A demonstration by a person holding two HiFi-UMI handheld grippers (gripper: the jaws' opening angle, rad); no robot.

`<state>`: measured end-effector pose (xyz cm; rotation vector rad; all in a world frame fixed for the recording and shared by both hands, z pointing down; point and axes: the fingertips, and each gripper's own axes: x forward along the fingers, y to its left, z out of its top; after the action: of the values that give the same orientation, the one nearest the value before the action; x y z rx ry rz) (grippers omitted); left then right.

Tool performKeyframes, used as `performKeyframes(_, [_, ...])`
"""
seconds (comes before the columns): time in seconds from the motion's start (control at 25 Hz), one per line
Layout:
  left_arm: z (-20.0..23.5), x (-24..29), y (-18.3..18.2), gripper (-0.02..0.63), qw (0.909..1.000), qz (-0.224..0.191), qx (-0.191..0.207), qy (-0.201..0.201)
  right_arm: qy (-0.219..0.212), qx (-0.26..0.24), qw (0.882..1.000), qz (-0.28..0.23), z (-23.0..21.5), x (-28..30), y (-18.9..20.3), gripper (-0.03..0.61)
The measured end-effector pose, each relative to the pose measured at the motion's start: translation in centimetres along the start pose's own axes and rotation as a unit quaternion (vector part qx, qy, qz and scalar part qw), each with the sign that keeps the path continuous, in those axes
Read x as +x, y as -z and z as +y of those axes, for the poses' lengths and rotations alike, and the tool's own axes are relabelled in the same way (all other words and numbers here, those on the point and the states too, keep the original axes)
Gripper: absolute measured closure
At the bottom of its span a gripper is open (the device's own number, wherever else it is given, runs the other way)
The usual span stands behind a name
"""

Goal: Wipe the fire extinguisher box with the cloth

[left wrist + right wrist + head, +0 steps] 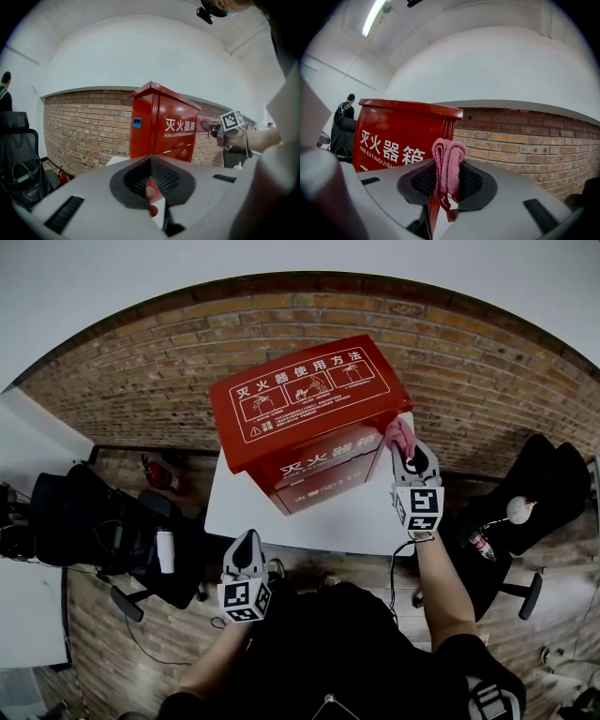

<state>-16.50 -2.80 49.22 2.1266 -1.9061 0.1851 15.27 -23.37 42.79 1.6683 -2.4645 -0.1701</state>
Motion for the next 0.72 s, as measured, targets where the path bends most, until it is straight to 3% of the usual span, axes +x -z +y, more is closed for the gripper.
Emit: performKeyframes(0.72, [0.3, -0.3, 1.0, 0.586, 0.9999, 0.009, 0.0, -0.007, -0.005, 0.009, 1.0, 0.004, 1.4, 0.1, 2.0, 0.468])
